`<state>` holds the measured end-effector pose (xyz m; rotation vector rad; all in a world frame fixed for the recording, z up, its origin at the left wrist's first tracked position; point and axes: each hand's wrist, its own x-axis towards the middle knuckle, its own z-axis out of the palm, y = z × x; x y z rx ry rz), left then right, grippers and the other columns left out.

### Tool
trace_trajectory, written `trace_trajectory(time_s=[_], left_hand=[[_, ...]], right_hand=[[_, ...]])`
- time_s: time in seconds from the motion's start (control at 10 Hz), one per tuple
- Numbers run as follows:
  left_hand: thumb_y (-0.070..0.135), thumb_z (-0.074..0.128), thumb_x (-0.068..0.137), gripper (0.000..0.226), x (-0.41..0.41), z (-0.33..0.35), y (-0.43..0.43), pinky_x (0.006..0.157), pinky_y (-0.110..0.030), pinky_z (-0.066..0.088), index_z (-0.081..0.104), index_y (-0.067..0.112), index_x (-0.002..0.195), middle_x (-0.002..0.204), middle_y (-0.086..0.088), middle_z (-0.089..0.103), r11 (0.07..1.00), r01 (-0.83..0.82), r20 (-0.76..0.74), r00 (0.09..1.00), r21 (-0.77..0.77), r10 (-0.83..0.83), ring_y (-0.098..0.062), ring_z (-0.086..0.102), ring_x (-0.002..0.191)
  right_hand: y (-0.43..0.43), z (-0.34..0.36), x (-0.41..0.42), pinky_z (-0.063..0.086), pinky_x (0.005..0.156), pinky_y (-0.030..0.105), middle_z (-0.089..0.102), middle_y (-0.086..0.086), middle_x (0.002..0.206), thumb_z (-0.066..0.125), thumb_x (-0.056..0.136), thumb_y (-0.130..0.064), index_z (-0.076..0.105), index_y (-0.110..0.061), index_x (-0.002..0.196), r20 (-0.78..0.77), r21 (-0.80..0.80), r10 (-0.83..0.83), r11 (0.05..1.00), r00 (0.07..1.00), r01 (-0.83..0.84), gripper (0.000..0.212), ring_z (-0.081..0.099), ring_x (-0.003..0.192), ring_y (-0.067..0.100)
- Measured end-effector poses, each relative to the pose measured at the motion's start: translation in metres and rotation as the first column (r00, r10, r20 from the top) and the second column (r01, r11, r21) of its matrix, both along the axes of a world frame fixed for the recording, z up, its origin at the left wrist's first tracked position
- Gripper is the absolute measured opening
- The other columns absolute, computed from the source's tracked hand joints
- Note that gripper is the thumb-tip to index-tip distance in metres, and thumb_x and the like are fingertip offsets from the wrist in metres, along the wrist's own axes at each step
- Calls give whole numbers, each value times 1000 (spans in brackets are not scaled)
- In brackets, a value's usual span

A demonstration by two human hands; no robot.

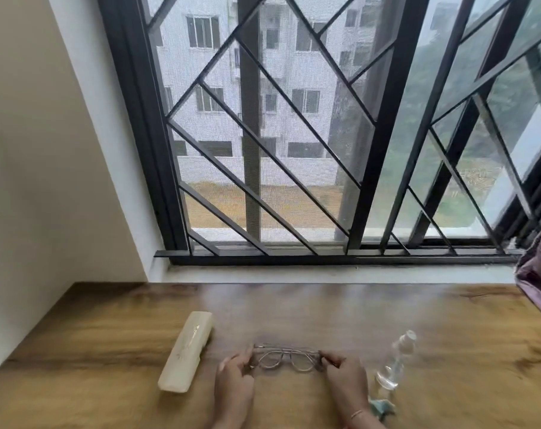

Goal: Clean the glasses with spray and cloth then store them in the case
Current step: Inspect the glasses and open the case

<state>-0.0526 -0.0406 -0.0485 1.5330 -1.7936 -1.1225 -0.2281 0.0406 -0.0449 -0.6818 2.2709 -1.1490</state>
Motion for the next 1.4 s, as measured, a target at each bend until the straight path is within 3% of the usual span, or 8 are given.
trace_trajectory(time_s=[0.5, 0.6, 0.7, 0.8, 1.0, 1.1, 1.3, 1.4], left_hand=[[-15, 47, 71, 58, 1, 6, 5, 109, -32, 33, 59, 11, 122, 126, -15, 57, 1000, -30, -17, 999, -6, 30, -23, 47, 125], [-13, 52, 76, 45, 1, 5, 9, 84, -10, 38, 66, 8, 113, 115, -13, 66, 984, -176, -86, 981, 3, 176, -20, 58, 110], [0, 48, 83, 38, 8, 11, 18, 69, -7, 36, 65, 13, 114, 115, -10, 66, 964, -222, -42, 975, -147, 218, -17, 62, 99], [18, 42, 70, 51, 24, 8, 22, 93, -18, 36, 62, 13, 116, 117, -14, 64, 824, -286, -41, 951, -489, 306, -20, 57, 108], [62, 46, 68, 95, 68, -21, 16, 94, -49, 36, 31, 0, 137, 130, -34, 43, 762, -395, -18, 893, -512, 451, -48, 50, 108], [52, 56, 67, 88, 342, -33, -84, 90, -39, 40, 38, -2, 134, 128, -35, 47, 562, -606, -275, 778, -563, 565, -47, 55, 105], [27, 71, 61, 74, 224, -126, -35, 76, -23, 44, 50, -5, 124, 123, -34, 54, 817, -445, -197, 896, -367, 399, -44, 63, 96], [5, 73, 47, 77, 96, -46, -28, 58, -12, 38, 52, -11, 119, 108, -35, 62, 908, -400, -311, 885, -126, 347, -43, 66, 86]], right_hand=[[1, 6, -2, 46, 92, 34, 74, 13, 98, 67, 79, -8, 75, -12, 93, 5, -7, -51, 999, 999, 51, 17, 64, 105, 27], [-9, 17, 3, 47, 92, 36, 73, 12, 104, 64, 81, -12, 72, -14, 106, -110, -8, -48, 999, 993, 47, 25, 62, 106, 28], [-38, 33, 18, 46, 95, 36, 71, 10, 108, 58, 85, -8, 68, -11, 113, -192, -89, 78, 991, 978, -96, 30, 61, 108, 27], [-77, 46, 41, 43, 96, 25, 67, 9, 118, 54, 87, -4, 63, -7, 119, -173, -114, 280, 947, 944, -302, 33, 61, 112, 21], [-139, 43, 101, 29, 101, 13, 48, 6, 142, 48, 90, -7, 43, -11, 138, -31, 36, 636, 772, 771, -635, 48, 45, 130, 15], [-153, 39, 119, 29, 107, 20, 44, 5, 145, 46, 87, -6, 40, -14, 140, 27, 66, 674, 736, 738, -674, 55, 41, 133, 17], [-156, 25, 125, 38, 85, 12, 59, 2, 126, 46, 73, 1, 45, -20, 138, 102, 18, 666, 741, 739, -671, 68, 54, 104, 7], [-151, 29, 112, 42, 97, 20, 57, 4, 129, 47, 76, 0, 46, -18, 137, 93, -23, 610, 791, 787, -611, 63, 56, 113, 14]])
